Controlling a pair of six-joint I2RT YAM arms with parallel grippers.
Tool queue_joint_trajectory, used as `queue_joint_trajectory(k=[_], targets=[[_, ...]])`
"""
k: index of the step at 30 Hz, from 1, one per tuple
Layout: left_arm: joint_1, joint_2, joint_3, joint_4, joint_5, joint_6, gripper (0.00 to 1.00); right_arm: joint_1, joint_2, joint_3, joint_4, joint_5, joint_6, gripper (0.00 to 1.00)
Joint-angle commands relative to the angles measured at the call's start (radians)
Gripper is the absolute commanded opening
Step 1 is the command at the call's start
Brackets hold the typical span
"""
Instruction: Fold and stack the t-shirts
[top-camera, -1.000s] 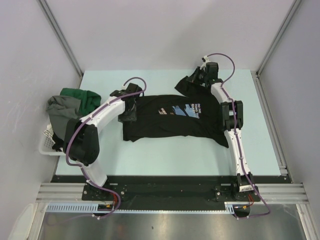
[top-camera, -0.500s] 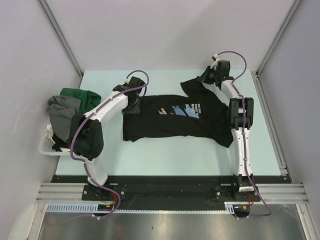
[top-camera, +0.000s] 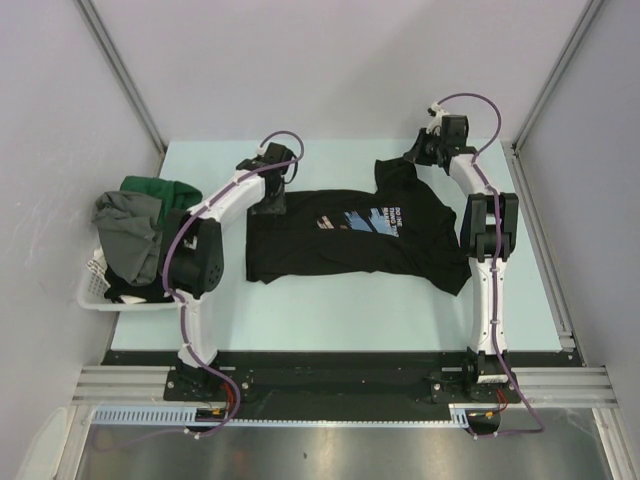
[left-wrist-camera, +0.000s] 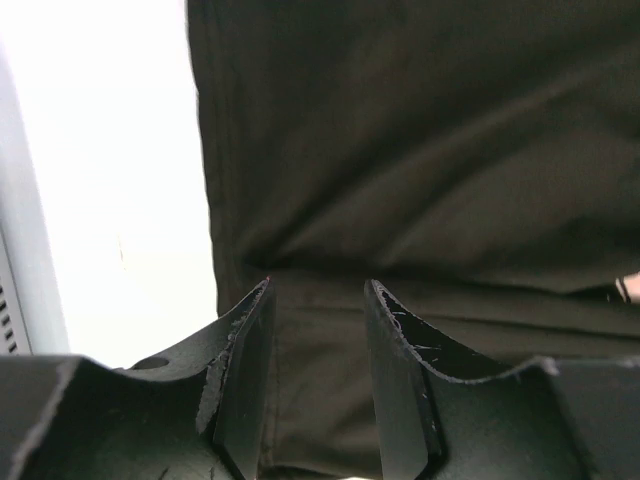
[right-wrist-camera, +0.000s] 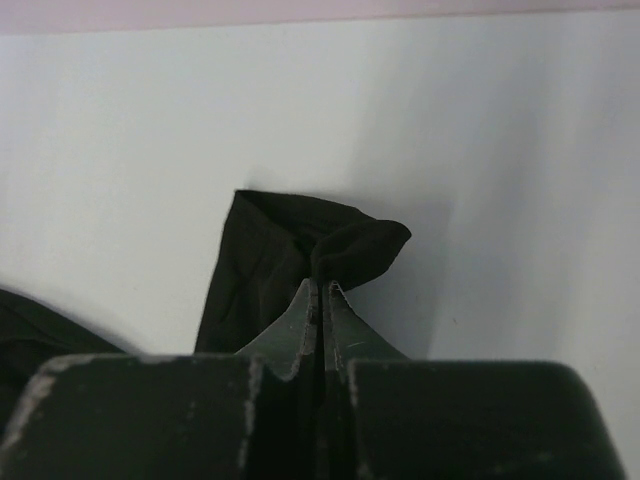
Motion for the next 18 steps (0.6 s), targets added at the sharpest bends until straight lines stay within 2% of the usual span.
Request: queue_joint_trajectory(k=[1, 13, 18], targets=[[0.033, 0.004, 0.059, 0.034, -0.012, 0.029, 0.46, -0.007, -0.081, -0.035, -0.036, 0.041, -0.06, 0.0], [0.12, 0.12, 0.167, 0.087, -0.004, 0.029, 0.48, -0.011, -0.109, -0.03, -0.047, 0.041, -0.077, 0.0], [0.145, 0.182, 0.259, 0.103, 0.02, 0.048, 0.49, -0.005, -0.136, -0.035, -0.082, 0.108, -0.123, 0.0]])
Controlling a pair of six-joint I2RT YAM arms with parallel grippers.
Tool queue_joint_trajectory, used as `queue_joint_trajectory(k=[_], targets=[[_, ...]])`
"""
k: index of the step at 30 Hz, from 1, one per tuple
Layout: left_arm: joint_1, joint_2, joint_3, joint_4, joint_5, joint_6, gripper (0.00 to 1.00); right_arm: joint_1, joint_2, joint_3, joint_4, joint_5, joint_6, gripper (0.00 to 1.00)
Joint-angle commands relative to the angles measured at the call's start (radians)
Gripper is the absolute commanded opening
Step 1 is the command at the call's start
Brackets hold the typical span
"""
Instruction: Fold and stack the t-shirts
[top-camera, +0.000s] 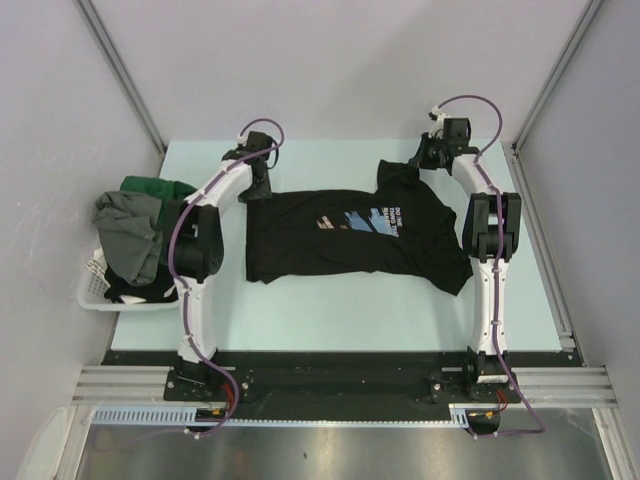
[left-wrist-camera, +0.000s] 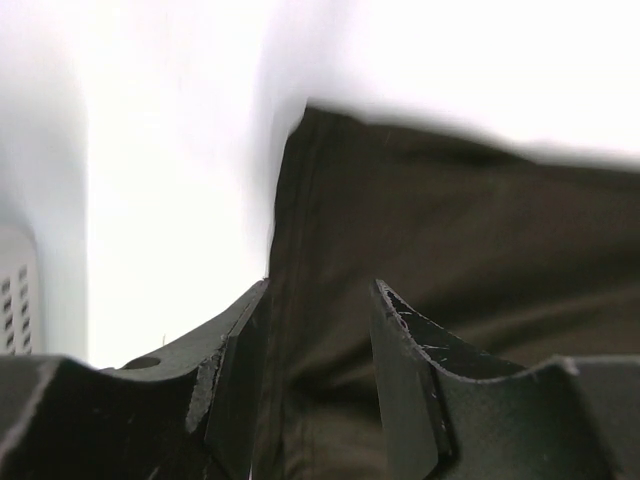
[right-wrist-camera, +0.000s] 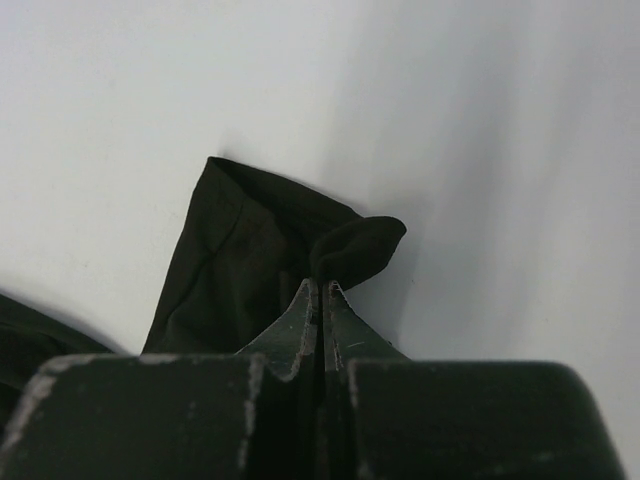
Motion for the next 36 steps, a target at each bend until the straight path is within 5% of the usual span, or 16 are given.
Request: queue_joint_trajectory(k=[1, 9, 26, 36], targets=[[0.021, 0.041, 0.113, 0.057, 0.024, 0.038, 0.49, 0.003, -0.114, 0.002, -0.024, 0.065, -0.062, 0.0], [0.048, 0.182, 0.276, -0.001, 0.012, 0.038, 0.49, 0.014, -0.118, 0.008, -0.048, 0.086, -0.079, 0.0], [0.087, 0.25, 0.298, 0.011, 0.058, 0.008, 0.47, 0.005, -0.135, -0.009, -0.053, 0.092, -0.09, 0.0], [0.09, 0.294, 0.36, -0.017, 0.123, -0.015, 0.35, 0.003, -0.134, -0.013, -0.054, 0.092, -0.092, 0.0]])
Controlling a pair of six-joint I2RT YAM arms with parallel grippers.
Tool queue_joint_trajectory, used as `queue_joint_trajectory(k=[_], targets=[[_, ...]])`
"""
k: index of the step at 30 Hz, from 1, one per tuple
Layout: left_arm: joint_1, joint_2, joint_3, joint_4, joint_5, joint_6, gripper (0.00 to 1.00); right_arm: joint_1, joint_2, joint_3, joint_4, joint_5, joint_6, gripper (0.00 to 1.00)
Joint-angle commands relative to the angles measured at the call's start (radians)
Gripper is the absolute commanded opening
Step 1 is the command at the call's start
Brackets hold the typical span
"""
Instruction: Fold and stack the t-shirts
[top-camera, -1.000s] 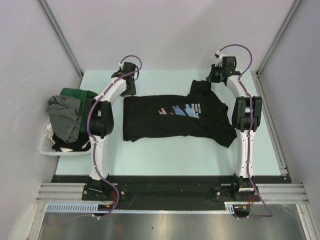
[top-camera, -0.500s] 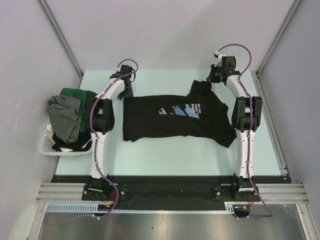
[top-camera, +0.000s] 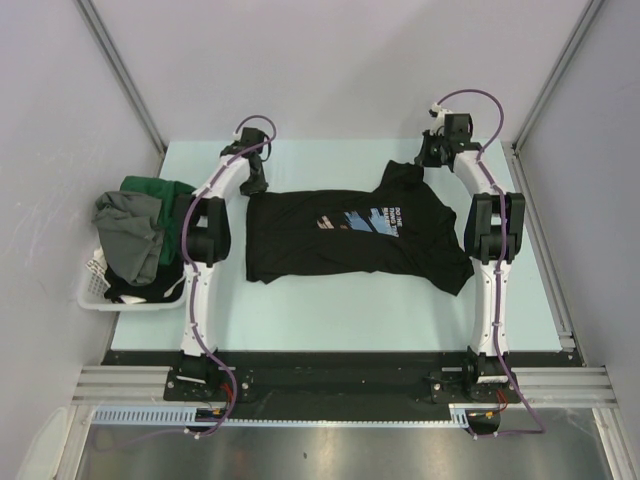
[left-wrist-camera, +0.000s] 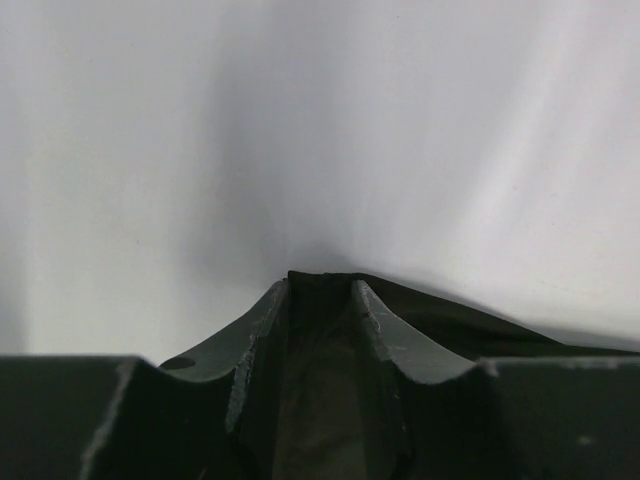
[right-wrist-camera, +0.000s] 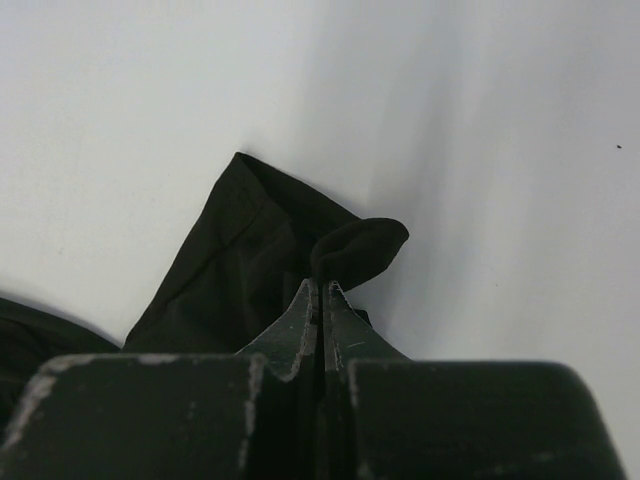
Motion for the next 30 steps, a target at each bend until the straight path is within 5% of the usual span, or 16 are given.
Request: queue_joint_trajectory(k=[1, 7, 11, 30], targets=[[0.009, 0.012, 0.043, -0.016, 0.046, -0.04, 0.35, -0.003, -0.076, 0.005, 0.008, 0.005, -0.016, 0.0], [0.009, -0.007, -0.001, -0.009, 0.044, -0.05, 0.2, -0.005, -0.08, 0.002, 0.01, 0.004, -0.017, 0.0], [0.009, -0.017, 0.003, -0.015, 0.033, -0.048, 0.01, -0.002, -0.09, -0.01, 0.005, 0.022, -0.022, 0.0], [0.01, -0.251, -0.159, 0.003, -0.007, 0.033, 0.0, -0.011, -0.255, -0.104, -0.009, 0.139, -0.099, 0.0]])
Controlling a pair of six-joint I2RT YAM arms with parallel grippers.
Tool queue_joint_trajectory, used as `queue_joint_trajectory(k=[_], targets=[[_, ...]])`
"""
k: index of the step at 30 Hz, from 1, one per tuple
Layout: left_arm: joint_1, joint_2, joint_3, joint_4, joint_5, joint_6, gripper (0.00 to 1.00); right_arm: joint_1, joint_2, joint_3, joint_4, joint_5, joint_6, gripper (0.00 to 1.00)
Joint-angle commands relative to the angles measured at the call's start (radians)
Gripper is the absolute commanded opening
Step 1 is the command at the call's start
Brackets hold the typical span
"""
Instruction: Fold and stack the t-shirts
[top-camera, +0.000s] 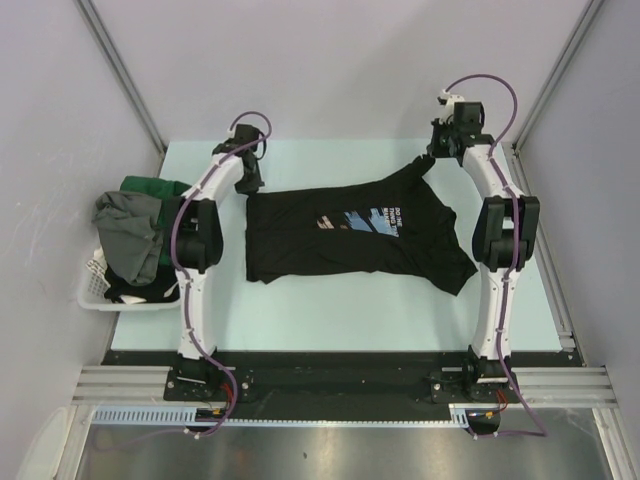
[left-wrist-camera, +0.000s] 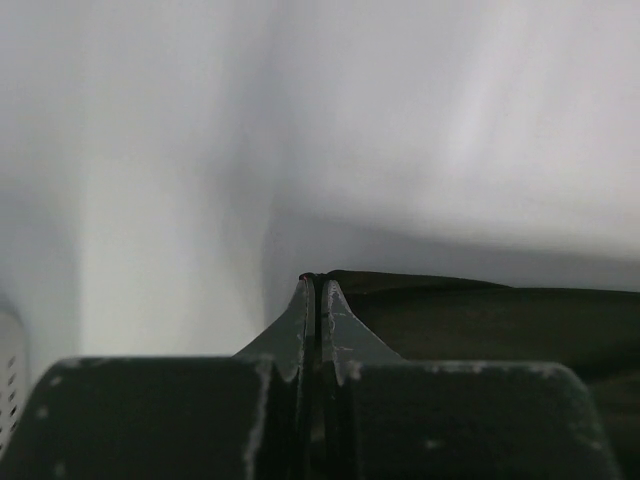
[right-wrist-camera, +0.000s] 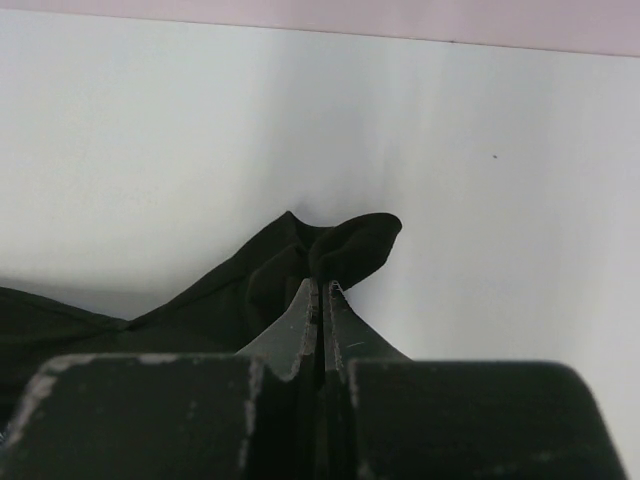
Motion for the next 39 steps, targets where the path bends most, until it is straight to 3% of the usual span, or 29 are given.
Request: queue_joint_trajectory(k=[1, 23, 39], targets=[[0.007, -0.142, -0.046, 0.008, -0.024, 0.035, 0.0, -0.004, -0.115, -0.04, 0.005, 0.061, -0.034, 0.0], [-0.009, -0.472, -0.392, -0.03, 0.086, 0.074, 0.0, -0.007, -0.319, -0.117, -0.357, 0.236, 0.037, 0.0], [-0.084, -0.671, -0.601, -0.097, 0.117, 0.044, 0.0, -0.007, -0.332, -0.147, -0.684, 0.196, 0.198, 0.0]])
